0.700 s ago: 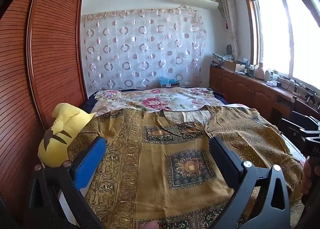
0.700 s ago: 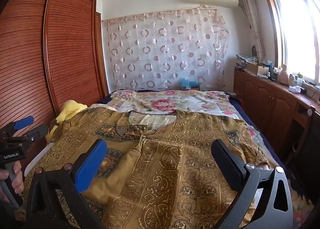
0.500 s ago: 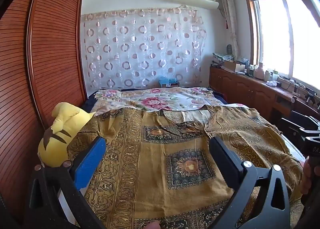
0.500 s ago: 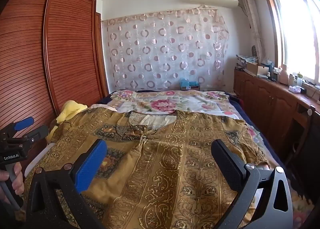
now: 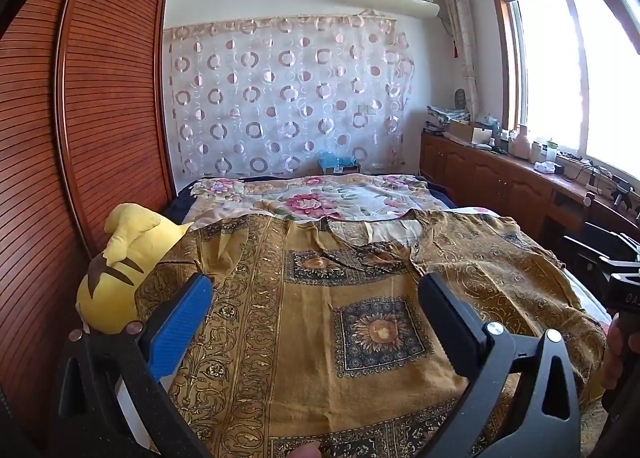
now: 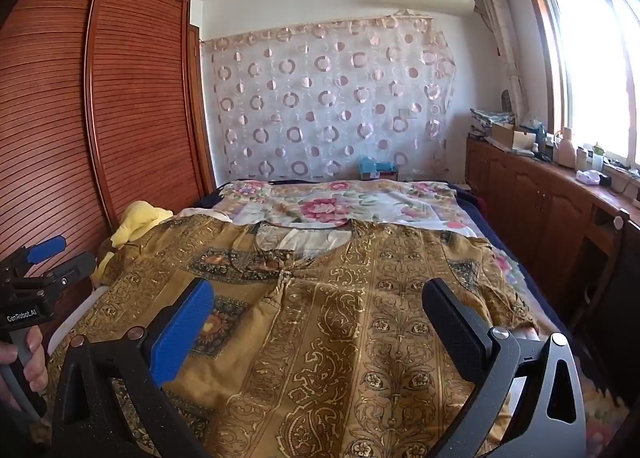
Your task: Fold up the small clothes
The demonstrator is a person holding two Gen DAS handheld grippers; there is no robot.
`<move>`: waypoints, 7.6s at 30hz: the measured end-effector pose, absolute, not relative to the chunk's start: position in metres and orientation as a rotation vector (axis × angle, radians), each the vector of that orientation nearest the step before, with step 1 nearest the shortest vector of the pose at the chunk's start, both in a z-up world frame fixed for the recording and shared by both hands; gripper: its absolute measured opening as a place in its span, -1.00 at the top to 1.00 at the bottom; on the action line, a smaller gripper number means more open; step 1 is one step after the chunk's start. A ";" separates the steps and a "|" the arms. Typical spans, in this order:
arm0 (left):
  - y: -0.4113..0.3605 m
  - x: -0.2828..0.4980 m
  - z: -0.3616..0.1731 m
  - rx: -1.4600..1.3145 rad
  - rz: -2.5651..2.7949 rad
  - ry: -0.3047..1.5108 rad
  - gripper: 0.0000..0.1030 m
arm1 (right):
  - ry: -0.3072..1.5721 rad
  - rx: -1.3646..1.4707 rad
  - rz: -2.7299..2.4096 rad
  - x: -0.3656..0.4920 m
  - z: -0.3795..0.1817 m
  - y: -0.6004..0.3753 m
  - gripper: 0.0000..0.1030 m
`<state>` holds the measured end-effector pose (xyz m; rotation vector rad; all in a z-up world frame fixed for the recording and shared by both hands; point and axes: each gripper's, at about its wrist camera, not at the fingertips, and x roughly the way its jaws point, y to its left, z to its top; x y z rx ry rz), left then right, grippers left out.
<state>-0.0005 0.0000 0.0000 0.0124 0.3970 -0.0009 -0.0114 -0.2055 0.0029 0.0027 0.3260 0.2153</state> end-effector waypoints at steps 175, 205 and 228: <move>0.080 0.090 0.006 0.072 -0.212 0.597 0.19 | 0.553 -0.093 0.423 0.041 -0.015 -0.192 -1.00; 0.129 0.040 -0.033 -0.070 -0.093 0.594 -0.57 | 0.566 -0.250 0.599 0.146 0.029 -0.091 -0.89; 0.152 0.030 -0.051 -0.083 -0.047 0.632 -0.57 | 0.700 -0.403 0.570 0.266 -0.029 0.041 0.41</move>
